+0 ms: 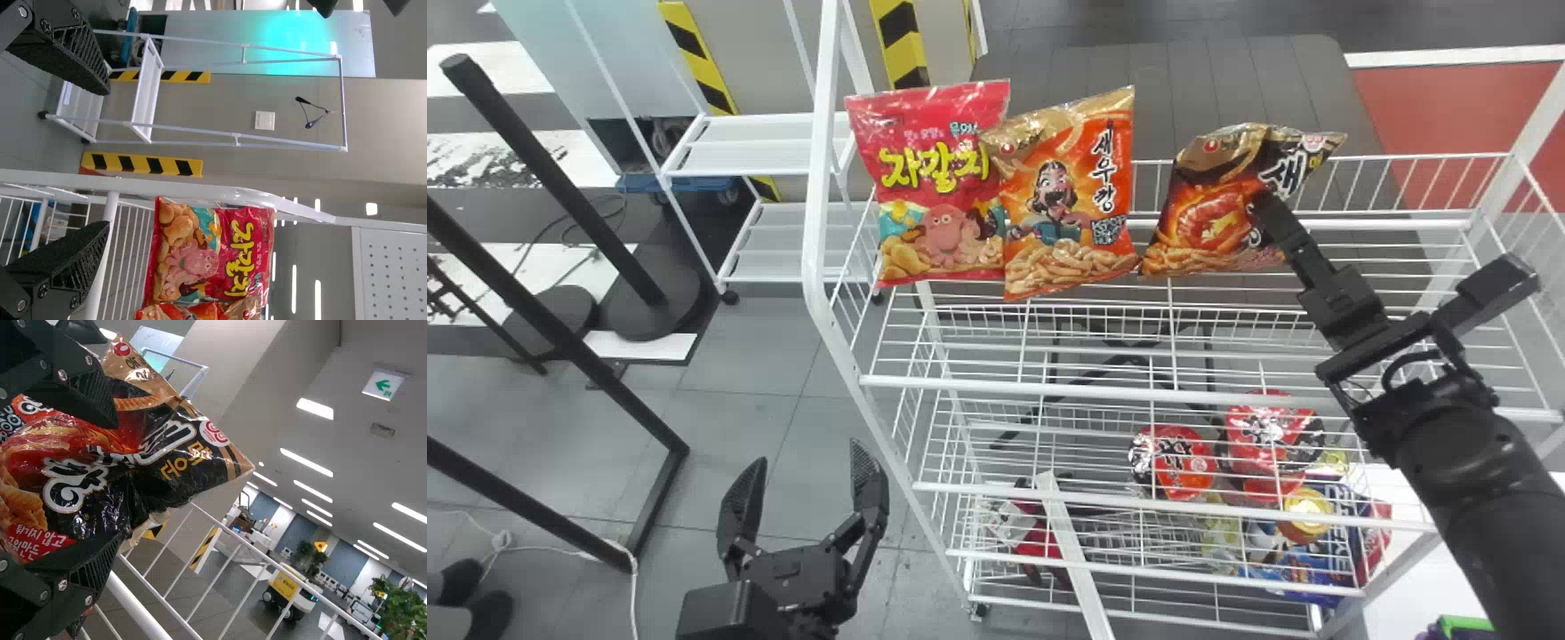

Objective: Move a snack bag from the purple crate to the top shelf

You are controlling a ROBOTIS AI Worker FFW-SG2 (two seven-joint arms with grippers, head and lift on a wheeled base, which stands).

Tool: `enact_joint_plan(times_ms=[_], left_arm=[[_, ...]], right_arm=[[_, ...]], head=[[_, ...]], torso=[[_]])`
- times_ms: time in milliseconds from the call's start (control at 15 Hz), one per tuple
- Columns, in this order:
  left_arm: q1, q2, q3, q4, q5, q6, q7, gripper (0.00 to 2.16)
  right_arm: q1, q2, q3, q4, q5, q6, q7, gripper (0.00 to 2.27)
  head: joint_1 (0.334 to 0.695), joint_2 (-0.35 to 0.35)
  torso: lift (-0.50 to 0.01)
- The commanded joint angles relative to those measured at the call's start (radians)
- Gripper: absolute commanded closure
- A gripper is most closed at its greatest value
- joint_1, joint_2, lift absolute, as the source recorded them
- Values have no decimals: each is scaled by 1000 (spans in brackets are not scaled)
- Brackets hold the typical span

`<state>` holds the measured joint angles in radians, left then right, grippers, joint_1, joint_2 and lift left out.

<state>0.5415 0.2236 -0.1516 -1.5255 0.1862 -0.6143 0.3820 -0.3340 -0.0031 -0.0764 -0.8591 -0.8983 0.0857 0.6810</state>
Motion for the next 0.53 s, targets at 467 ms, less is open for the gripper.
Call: enact_joint_plan(times_ms=[467], left_arm=[[0, 0, 1, 1, 1, 0, 0, 124]], right_arm=[[112, 4, -8, -184, -4, 61, -38, 164]], head=[[695, 155]], torso=[[7]])
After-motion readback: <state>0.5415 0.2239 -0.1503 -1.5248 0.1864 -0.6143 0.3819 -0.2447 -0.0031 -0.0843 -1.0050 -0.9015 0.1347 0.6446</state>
